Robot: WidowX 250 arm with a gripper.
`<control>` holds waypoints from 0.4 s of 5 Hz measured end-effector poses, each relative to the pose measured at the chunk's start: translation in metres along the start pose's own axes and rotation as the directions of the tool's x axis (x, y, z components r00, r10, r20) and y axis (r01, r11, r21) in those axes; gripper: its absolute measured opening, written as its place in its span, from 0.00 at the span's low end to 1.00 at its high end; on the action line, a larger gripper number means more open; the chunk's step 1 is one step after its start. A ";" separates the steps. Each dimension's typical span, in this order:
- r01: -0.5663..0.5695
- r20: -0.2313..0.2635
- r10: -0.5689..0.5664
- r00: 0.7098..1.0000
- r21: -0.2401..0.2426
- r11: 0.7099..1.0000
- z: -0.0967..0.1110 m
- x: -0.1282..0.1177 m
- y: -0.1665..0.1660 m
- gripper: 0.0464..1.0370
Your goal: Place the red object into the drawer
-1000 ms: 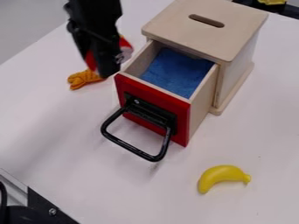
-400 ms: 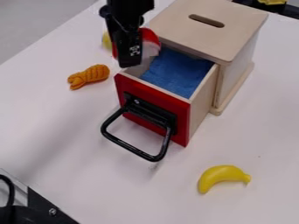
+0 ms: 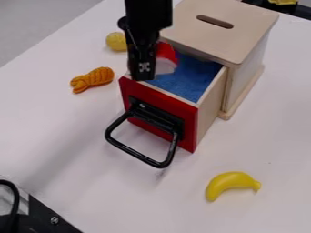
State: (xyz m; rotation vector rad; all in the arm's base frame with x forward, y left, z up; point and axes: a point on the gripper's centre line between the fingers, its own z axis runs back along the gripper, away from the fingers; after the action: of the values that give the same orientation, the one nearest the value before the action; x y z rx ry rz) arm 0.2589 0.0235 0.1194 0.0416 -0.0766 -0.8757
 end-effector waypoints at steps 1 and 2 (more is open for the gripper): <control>0.051 -0.024 -0.051 0.998 0.002 0.999 -0.013 0.009 -0.001 0.52; 0.057 -0.020 -0.056 0.998 0.007 0.998 -0.017 0.018 0.004 0.52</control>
State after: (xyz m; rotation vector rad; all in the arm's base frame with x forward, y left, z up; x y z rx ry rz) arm 0.2746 0.0125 0.1039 0.0598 -0.0600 -0.9314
